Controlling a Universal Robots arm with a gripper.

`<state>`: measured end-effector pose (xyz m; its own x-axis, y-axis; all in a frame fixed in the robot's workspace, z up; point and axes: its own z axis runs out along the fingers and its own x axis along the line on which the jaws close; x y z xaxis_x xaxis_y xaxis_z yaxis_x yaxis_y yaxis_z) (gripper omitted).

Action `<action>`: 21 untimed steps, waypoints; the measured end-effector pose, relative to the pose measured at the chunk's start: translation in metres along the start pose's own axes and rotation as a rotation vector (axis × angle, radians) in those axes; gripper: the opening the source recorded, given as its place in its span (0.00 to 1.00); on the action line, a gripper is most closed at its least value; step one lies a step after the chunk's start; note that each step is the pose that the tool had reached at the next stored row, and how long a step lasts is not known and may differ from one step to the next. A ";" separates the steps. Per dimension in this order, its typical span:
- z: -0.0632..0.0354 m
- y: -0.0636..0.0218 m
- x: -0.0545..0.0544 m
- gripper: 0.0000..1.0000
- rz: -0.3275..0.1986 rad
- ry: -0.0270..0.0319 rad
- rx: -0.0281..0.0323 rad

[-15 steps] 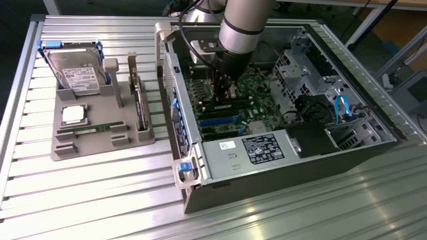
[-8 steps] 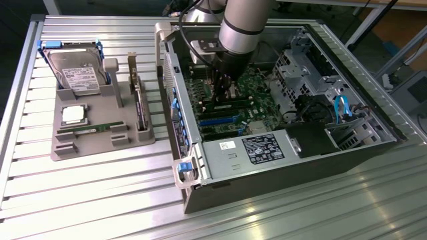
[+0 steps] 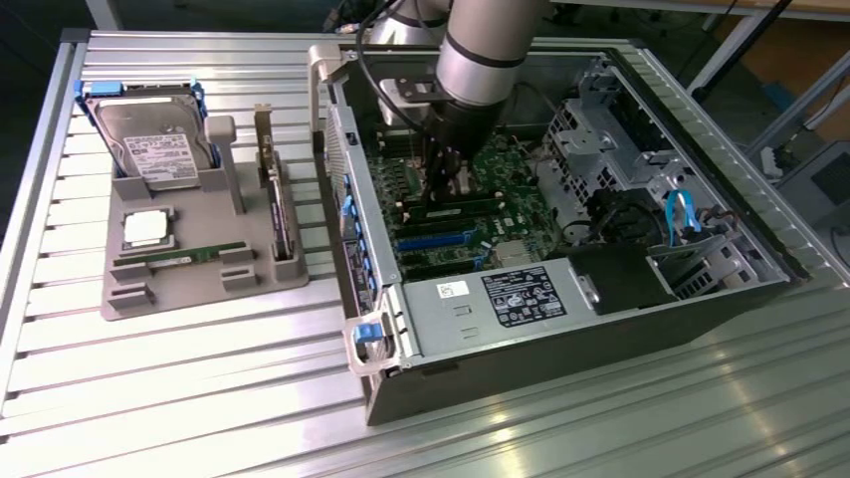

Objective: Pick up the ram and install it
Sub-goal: 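Press down the ram until it locks into place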

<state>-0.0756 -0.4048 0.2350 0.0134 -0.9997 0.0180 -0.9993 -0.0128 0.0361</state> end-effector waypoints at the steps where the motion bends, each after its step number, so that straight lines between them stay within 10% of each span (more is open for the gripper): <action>1: -0.0019 -0.0001 0.000 0.10 0.000 -0.0002 0.0001; 21: -0.0630 -0.0009 0.001 0.10 0.000 0.0000 0.0000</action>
<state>-0.0724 -0.4048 0.2980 0.0133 -0.9997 0.0180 -0.9993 -0.0126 0.0361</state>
